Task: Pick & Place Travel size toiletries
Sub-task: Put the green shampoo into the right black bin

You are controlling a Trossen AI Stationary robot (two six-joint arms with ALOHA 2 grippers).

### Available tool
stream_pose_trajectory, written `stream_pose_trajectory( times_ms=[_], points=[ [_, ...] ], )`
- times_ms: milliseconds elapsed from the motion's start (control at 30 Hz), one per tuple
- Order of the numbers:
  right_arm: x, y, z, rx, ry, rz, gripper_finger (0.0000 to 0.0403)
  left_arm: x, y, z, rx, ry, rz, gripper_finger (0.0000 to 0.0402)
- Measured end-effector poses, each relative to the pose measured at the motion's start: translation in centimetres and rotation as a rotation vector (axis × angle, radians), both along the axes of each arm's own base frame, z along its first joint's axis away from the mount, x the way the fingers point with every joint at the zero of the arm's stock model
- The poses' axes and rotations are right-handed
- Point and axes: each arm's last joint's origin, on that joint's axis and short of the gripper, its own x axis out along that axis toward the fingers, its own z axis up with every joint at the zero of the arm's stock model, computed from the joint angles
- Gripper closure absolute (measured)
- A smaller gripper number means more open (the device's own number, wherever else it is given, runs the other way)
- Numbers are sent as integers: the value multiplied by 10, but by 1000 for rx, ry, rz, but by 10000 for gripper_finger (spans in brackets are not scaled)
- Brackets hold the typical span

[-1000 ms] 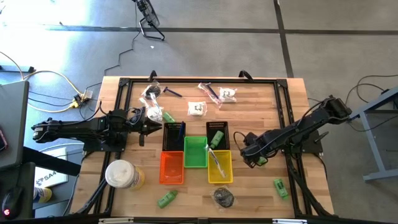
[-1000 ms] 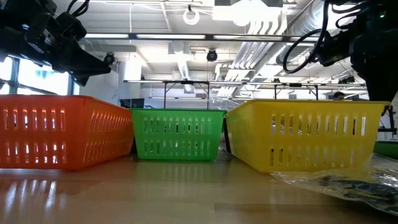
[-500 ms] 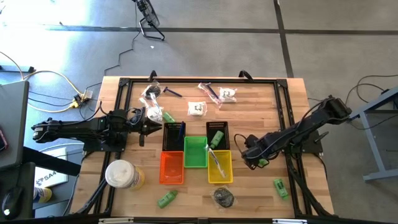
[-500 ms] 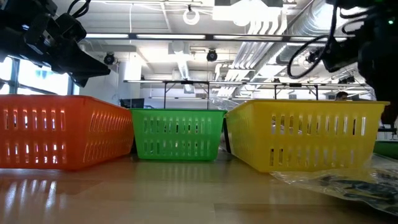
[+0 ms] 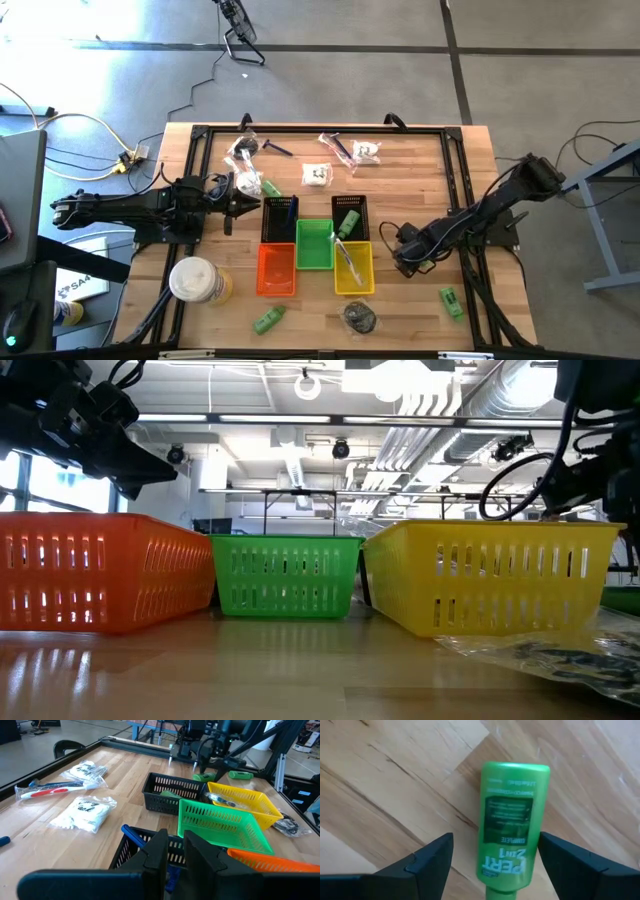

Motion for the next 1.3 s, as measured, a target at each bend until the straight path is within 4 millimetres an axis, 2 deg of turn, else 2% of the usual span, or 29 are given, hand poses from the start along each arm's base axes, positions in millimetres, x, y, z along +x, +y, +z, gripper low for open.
stream_pose_trajectory(
  times_ms=[1167, 1300],
  points=[
    [-2, -1, -3, 11, 13, 12, 121, 0, 0, 0, 0, 0, 0, 341],
    [-2, -1, -3, 11, 12, 12, 135, 0, 0, 0, 0, 0, 0, 341]
  ],
)
